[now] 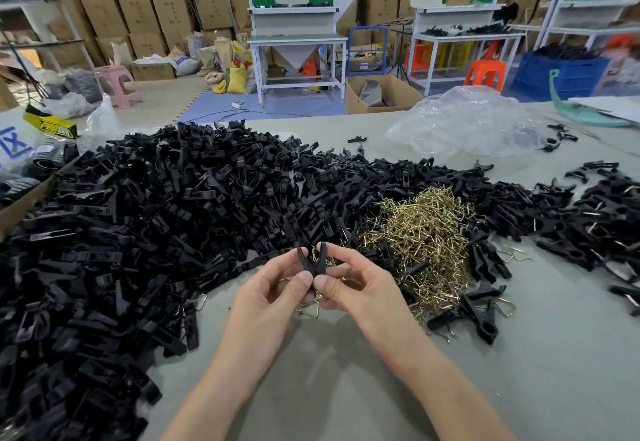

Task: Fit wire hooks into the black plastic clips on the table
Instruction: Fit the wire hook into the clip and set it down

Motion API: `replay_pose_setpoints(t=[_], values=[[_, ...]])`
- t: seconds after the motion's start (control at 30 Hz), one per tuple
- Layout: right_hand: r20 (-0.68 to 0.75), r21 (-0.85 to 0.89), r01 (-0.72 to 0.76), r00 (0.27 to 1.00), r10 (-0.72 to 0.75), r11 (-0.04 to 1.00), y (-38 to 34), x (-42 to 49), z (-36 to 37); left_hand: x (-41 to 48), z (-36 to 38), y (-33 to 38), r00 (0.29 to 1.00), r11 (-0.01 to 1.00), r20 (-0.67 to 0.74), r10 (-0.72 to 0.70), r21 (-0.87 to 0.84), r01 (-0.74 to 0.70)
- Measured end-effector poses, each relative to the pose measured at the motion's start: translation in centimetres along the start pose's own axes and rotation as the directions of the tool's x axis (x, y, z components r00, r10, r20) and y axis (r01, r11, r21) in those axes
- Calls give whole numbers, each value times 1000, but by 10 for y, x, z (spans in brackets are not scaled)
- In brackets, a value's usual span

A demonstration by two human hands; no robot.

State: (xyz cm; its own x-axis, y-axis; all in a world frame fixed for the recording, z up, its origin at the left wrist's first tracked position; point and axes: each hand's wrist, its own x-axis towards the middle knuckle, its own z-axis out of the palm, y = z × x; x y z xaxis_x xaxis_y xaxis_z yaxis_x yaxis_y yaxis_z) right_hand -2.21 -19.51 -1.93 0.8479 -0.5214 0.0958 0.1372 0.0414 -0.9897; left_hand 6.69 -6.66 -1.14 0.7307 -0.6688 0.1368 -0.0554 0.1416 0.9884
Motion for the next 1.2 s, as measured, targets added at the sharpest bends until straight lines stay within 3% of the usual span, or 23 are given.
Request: replay_pose_setpoints(t=[0.1,0.27,0.57,0.67,0.9,1.0,1.07,1.13,1.2], values=[[-1,-36,16,1000,-16,999,-1,1,-1,-2,1,4,1000,999,26,-6,-54,7],[133,-126,48,991,-31,991,-8,-3,-1,-1,-2,2,998,1000,66,-16,-15,17],[180,-50,43,983,-33,998,-12,-9,1,-1,-1,0,997,993,82,-2,117,-7],[228,-47,29,973,-18,998,-14,-11,2,-2,-1,2,998,996,59,6,85,-11],[83,-157,134,989,-123,978,-10,-9,9,-4,0,4,993,998,99,-64,35,61],[73,-216,135,990,-122,967,-4,-8,7,-3,0,8,1000,999,-15,11,40,-10],[43,-470,204,977,-209,859,2,-9,4,2,-7,9,984,995,-168,57,95,-41],[68,-760,251,948,-310,599,8,-11,3,6,-14,6,955,988,-286,83,152,-40],[117,-879,227,955,-272,419,11,-13,4,8,-19,2,932,987,-358,65,160,-7]])
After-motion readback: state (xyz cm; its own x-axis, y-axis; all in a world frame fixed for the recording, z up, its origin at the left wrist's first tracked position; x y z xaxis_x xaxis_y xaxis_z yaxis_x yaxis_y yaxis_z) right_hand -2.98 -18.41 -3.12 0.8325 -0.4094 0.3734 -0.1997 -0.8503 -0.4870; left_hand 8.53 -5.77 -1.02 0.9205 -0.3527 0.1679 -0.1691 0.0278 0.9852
